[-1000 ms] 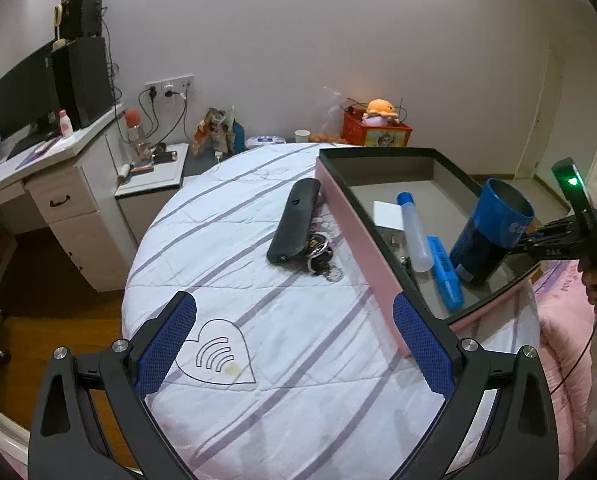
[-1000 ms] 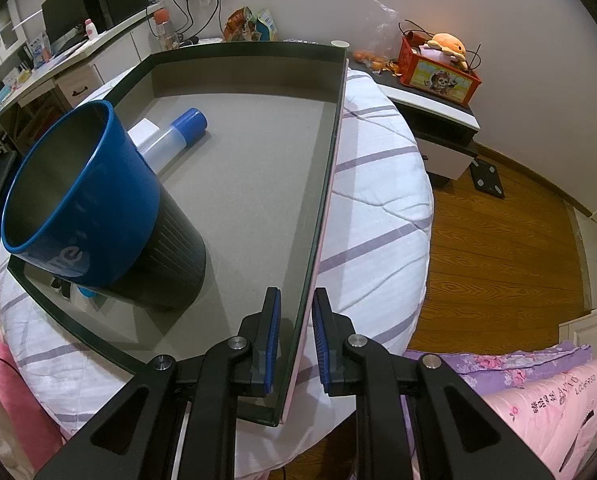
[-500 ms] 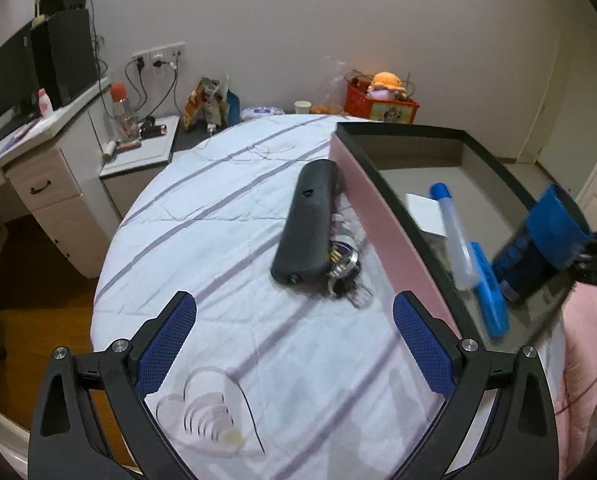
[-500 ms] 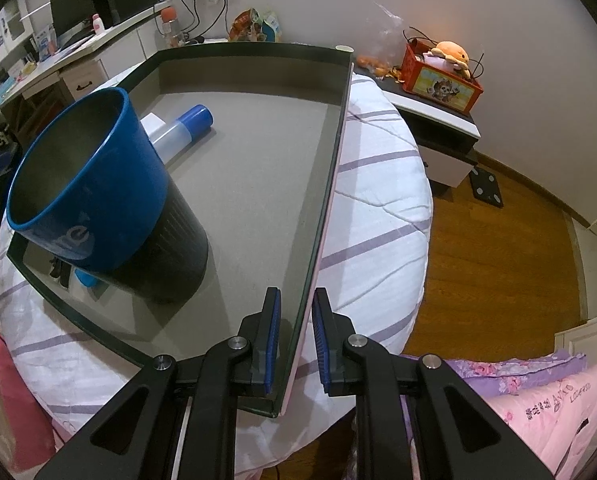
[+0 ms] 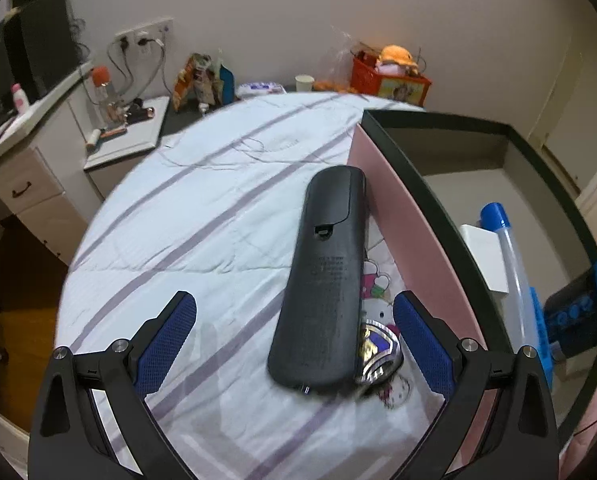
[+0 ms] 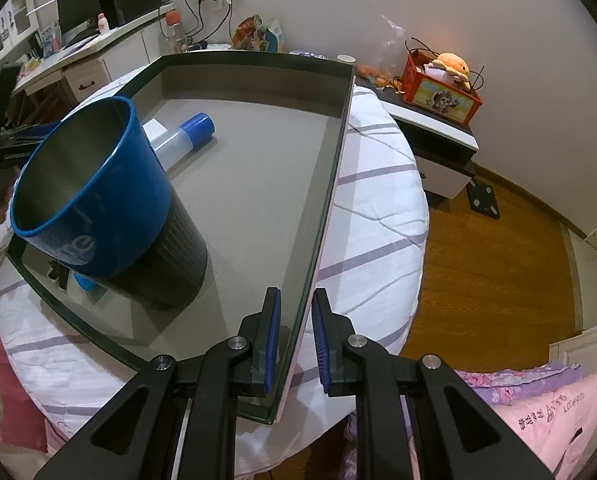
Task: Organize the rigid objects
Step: 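Move the left tool toward the black remote, then close the left tool on the black remote and lift it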
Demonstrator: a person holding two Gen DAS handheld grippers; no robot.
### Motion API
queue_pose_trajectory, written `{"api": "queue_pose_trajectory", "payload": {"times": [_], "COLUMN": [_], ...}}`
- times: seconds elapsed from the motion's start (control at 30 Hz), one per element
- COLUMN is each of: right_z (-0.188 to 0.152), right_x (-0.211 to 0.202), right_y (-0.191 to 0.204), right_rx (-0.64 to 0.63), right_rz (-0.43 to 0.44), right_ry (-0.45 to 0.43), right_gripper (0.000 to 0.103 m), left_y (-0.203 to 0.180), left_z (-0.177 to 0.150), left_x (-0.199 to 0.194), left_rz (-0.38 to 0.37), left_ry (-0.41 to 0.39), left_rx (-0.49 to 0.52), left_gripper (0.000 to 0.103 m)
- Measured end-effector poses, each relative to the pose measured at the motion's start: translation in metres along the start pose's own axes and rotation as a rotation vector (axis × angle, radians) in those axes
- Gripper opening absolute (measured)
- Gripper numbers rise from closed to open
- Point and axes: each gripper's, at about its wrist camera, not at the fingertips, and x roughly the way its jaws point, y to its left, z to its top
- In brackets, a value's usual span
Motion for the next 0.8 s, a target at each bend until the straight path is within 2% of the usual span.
{"api": "queue_pose_trajectory", "payload": {"times": [0.23,0.3,0.37,0.43,0.63,0.8], "right_z": [0.001,0.002,0.002,0.002,0.002,0.003], "right_x": [-0.002,-0.002,-0.002,-0.002,-0.001,0.000], "right_y": [0.002,0.002,0.001,0.000,0.000,-0.002], "right_rx": [-0.012,-0.011,-0.013,-0.013,-0.011,-0.008], "right_rz": [-0.017,-0.016,-0.020,-0.022,-0.020,-0.017], "right_ry": [-0.014,-0.016,-0.018,-0.018,-0.019,-0.016], "right_gripper": [0.017,0.017,0.017,0.017,0.017,0.017], "left_y": [-0.001,0.000,0.001,0.000,0.003,0.009], "left_z": [0.007,0.008,0.009,0.009,0.001,-0.015], "left_x": [0.021,0.019,0.019,0.017,0.010,-0.004], "left_rz": [-0.022,-0.021,-0.054,-0.092,-0.098,-0.067], "left_ry": [0.033,0.024,0.024,0.029,0.031,0.035], "left_rx": [-0.005,-0.002,0.001,0.009,0.005,-0.001], "left_gripper": [0.088,0.079,0.059,0.044,0.044,0.044]}}
